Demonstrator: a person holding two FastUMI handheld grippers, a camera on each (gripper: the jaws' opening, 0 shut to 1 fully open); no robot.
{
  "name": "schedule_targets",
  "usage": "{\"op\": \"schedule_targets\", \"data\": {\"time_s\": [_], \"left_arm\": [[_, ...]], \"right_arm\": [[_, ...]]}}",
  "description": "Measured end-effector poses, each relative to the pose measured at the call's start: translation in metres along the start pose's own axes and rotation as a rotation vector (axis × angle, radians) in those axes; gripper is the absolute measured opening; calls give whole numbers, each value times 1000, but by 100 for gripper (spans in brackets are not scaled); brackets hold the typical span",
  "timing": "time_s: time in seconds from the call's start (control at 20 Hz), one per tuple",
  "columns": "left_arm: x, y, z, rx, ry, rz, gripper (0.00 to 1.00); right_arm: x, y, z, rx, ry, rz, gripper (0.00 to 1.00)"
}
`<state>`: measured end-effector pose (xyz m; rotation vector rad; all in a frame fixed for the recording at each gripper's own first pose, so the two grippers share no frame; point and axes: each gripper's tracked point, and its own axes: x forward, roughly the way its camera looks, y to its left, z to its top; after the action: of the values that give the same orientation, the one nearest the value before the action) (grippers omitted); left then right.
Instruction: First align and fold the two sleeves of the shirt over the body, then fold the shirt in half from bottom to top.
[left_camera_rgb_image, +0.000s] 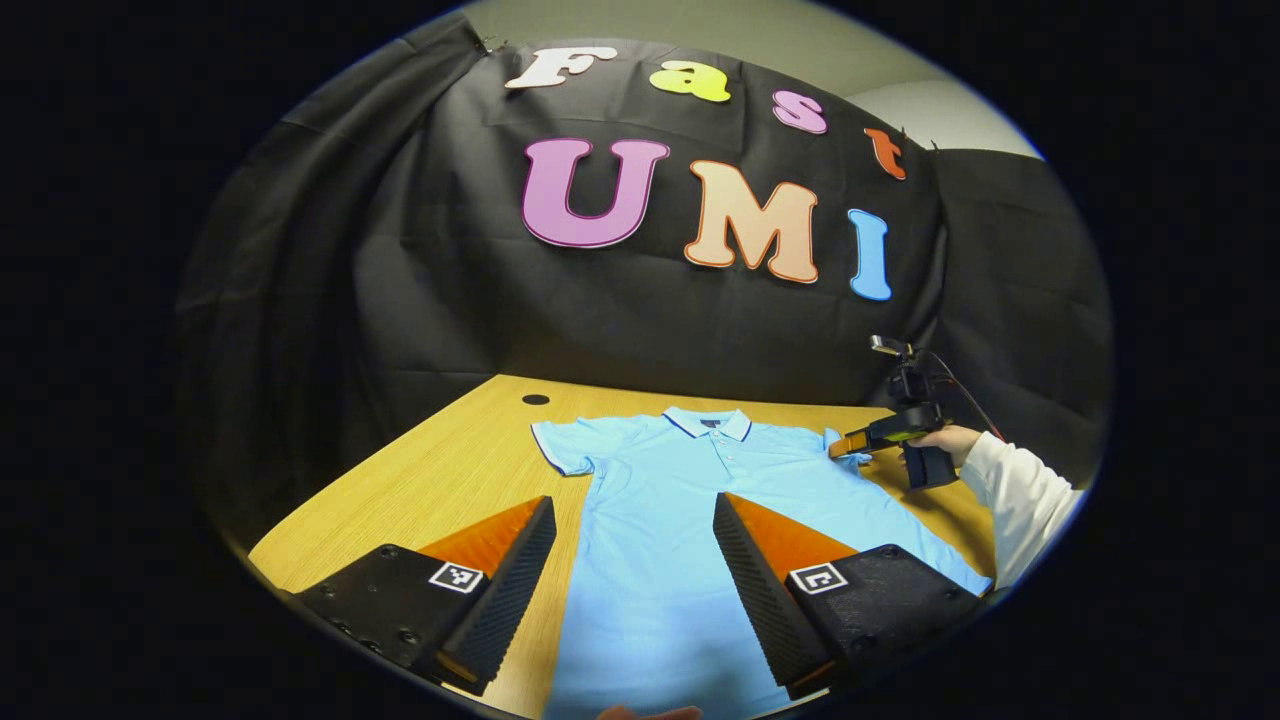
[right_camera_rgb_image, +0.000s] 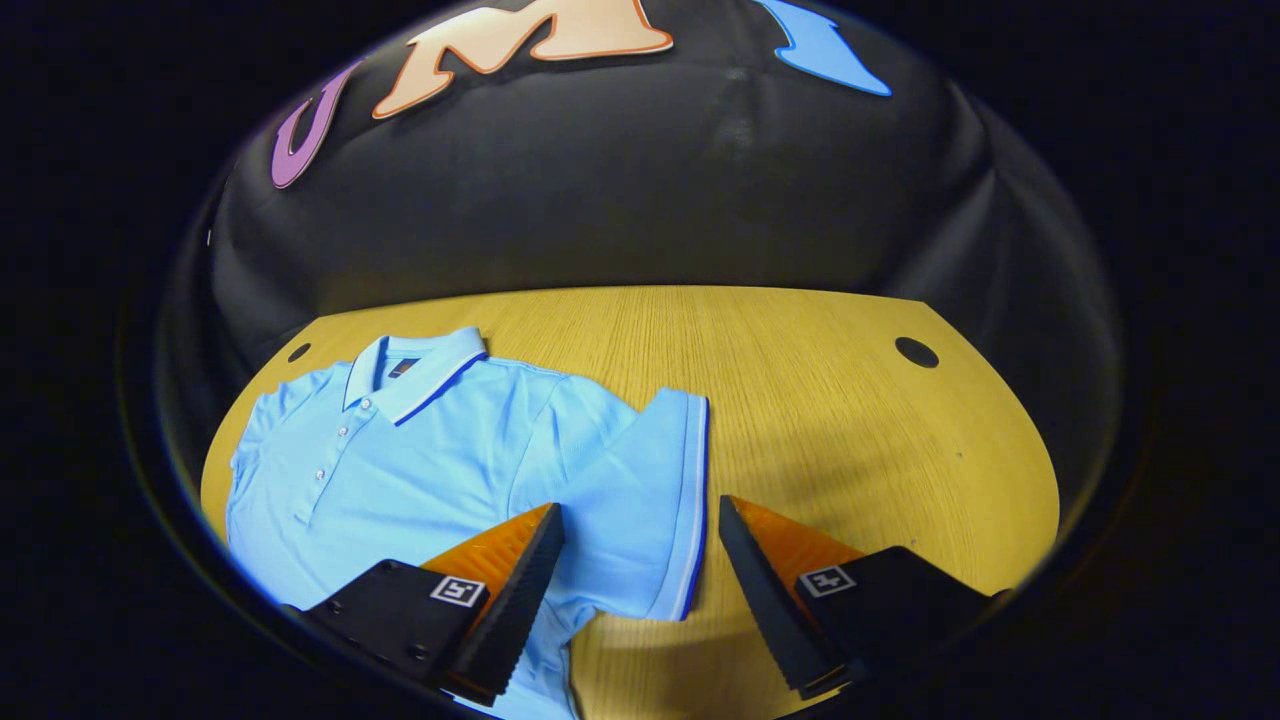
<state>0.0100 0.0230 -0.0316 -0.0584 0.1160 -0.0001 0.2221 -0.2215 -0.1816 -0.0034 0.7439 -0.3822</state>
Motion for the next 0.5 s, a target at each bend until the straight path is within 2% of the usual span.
{"op": "schedule_targets", "data": {"time_s": [0.05, 0.1, 0.15, 0.3, 0.35, 0.4, 0.5], "left_arm": [[2, 0, -2, -4, 5, -2, 94], [3, -1, -2, -8, 11, -4, 95], [3, -3, -4, -10, 15, -8, 95], [4, -5, -4, -13, 18, -12, 94], [3, -4, -5, -12, 16, -11, 94], [3, -4, -4, -11, 14, -10, 94], [4, -4, -4, -9, 13, -10, 94]], "right_arm": [[0, 2, 0, 1, -2, 8, 93], [-1, 5, 0, 14, 5, 15, 77], [-1, 4, 0, 28, 9, 12, 67], [0, 8, -1, 60, 30, 14, 25], [-3, 8, -1, 67, 32, 15, 18], [-4, 9, -2, 87, 46, 19, 18], [-4, 11, -1, 104, 41, 28, 7]]}}
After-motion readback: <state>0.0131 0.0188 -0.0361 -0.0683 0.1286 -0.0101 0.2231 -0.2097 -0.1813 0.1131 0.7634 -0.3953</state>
